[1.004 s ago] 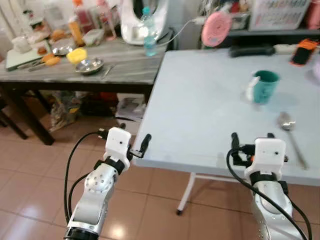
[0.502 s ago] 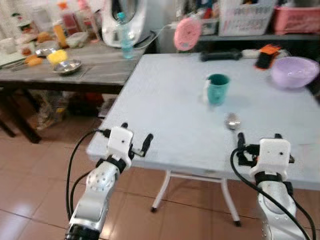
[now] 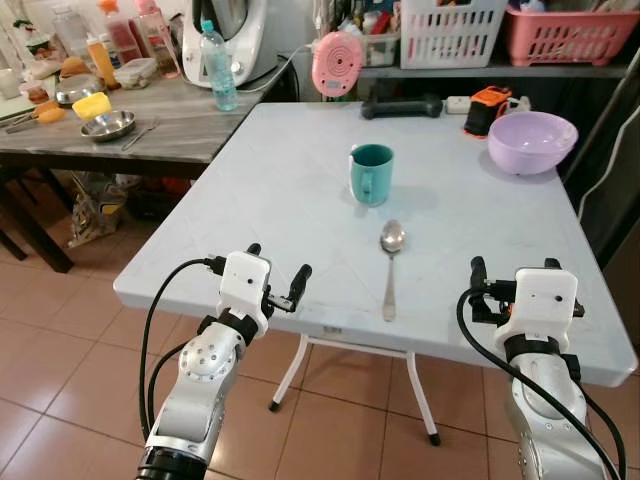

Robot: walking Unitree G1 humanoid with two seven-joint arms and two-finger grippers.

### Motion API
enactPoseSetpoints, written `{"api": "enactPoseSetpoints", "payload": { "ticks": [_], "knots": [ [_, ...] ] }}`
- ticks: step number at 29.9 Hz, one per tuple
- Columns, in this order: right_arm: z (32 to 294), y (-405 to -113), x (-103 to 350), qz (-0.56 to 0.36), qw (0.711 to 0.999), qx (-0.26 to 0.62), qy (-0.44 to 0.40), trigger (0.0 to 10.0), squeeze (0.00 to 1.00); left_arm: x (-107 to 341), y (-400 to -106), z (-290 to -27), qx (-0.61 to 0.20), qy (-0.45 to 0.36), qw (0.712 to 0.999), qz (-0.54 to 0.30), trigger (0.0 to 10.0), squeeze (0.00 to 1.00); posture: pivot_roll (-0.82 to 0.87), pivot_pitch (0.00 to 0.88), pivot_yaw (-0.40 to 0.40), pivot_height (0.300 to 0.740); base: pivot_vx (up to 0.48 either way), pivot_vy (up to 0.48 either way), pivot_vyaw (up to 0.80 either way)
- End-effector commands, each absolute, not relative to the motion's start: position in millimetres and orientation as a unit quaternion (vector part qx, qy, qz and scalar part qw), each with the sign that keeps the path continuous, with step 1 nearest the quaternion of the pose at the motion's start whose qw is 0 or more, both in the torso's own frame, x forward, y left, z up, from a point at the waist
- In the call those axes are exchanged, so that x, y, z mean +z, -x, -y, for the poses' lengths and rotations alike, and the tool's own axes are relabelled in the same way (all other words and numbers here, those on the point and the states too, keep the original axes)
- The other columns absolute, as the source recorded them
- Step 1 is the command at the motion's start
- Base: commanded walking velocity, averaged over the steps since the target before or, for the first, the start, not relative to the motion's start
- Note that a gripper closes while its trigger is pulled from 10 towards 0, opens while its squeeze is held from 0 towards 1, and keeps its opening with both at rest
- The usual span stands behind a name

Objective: Setting the table

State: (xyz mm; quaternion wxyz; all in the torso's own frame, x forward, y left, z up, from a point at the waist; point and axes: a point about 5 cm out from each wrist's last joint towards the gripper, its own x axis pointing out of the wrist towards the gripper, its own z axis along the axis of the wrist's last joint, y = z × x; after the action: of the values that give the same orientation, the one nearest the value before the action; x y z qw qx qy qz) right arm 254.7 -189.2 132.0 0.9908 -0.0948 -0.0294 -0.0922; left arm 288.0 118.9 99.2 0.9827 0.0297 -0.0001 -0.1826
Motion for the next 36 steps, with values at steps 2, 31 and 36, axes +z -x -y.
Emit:
{"api": "enactPoseSetpoints", "payload": {
  "ticks": [2,31,36],
  "knots": [
    [178.6,-260.5,130.4,0.02,0.994,-0.065,0.09,10.0,0.0,97.2,-285.7,-131.1,-0.159,-0.034,0.987,-0.001,10.0,0.0,-0.12,0.014,0.056,0.74,0.0,0.0,0.0],
    [148.3,-293.5,123.7,-0.012,0.999,-0.032,-0.003,10.0,0.0,96.2,-277.9,-119.2,-0.222,0.008,0.975,-0.002,10.0,0.0,-0.12,0.017,0.06,0.74,0.0,0.0,0.0],
    [133.7,-300.2,117.4,-0.038,0.999,-0.013,-0.024,10.0,0.0,99.8,-275.5,-113.7,-0.274,0.008,0.962,0.005,10.0,0.0,-0.12,0.015,0.061,0.74,0.0,0.0,0.0]
  ]
}}
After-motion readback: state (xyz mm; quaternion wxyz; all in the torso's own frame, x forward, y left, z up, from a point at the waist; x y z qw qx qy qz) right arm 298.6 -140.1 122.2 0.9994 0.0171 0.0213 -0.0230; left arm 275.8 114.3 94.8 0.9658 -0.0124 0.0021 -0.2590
